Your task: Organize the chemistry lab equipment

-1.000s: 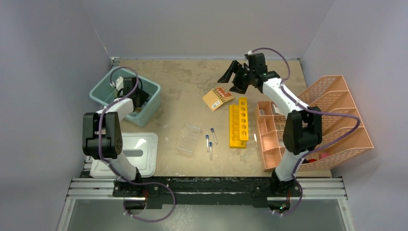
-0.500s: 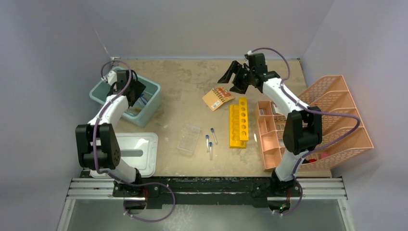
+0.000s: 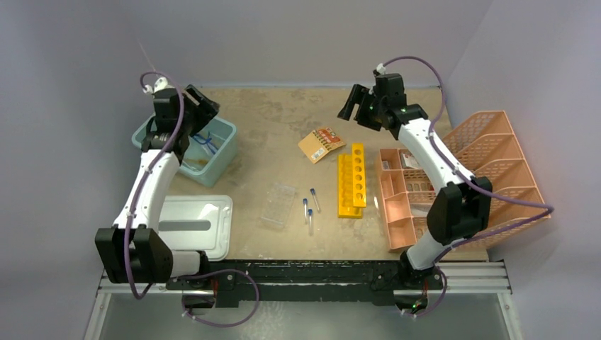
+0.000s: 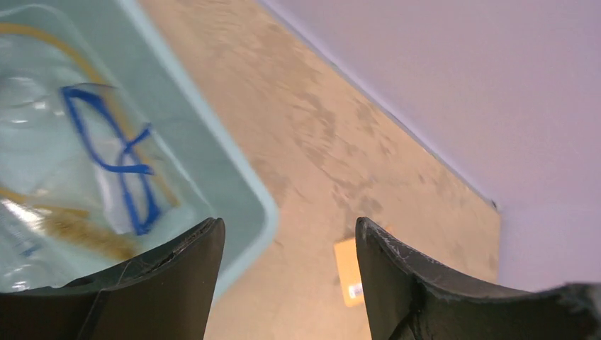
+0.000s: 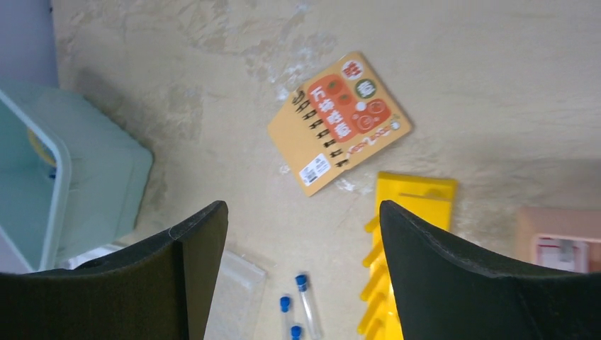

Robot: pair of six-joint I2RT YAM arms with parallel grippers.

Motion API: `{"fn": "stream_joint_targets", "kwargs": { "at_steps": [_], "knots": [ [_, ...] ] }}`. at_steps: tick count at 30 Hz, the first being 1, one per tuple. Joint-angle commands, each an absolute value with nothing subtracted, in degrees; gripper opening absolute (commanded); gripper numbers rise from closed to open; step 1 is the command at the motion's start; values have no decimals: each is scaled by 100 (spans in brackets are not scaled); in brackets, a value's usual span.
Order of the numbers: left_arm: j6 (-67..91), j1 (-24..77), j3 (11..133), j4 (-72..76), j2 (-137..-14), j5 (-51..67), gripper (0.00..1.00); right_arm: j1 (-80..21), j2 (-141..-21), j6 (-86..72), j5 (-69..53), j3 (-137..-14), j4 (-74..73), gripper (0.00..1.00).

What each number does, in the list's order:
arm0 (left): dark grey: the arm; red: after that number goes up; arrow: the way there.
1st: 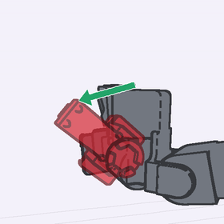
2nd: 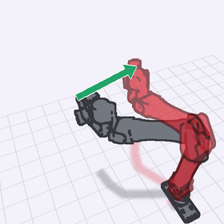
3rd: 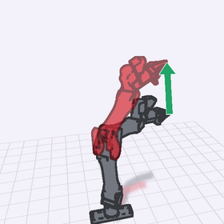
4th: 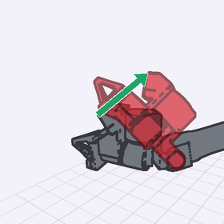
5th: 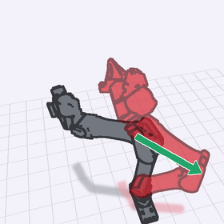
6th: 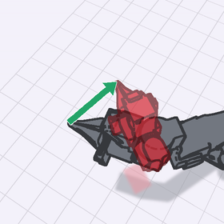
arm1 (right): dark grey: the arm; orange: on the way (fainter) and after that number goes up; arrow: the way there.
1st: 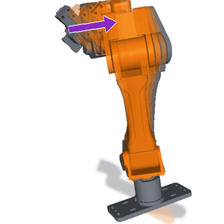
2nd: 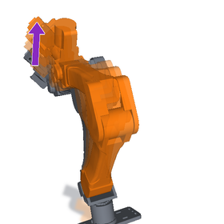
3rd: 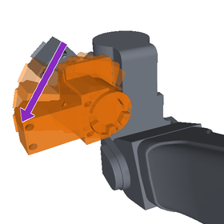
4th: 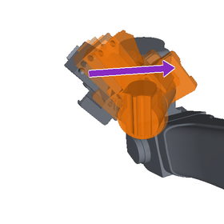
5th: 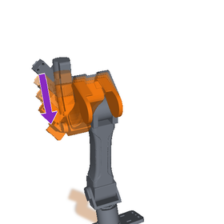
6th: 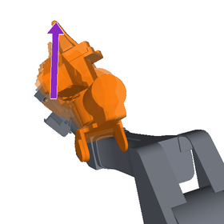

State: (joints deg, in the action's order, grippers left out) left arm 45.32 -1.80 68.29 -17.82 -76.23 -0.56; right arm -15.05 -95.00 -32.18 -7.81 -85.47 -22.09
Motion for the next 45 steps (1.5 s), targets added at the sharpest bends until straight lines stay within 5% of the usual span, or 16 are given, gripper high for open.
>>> {"fn": "stream_joint_targets", "kwargs": {
  "at_steps": [1, 10, 14, 23, 45],
  "knots": [
    [3811, 510, 7010, -1325, -7275, 746, 68, -1505, -8999, -2458, 176, -8433, -2664, 79],
    [3548, 2373, 6744, -1446, -7463, -512, 74, -2239, -8665, -1543, 840, -8132, -3429, 80],
    [3568, 2784, 6728, -1561, -7628, -1198, 78, -2985, -8670, -1521, 942, -8005, -3401, 71],
    [3881, 2970, 6194, -1819, -7489, -1872, 78, -4096, -9412, -1734, 755, -7751, -3274, 66],
    [3912, 2979, 5923, -1900, -7448, -1881, 69, -4324, -10871, -1688, 144, -7680, -3065, 53]
  ]
}}
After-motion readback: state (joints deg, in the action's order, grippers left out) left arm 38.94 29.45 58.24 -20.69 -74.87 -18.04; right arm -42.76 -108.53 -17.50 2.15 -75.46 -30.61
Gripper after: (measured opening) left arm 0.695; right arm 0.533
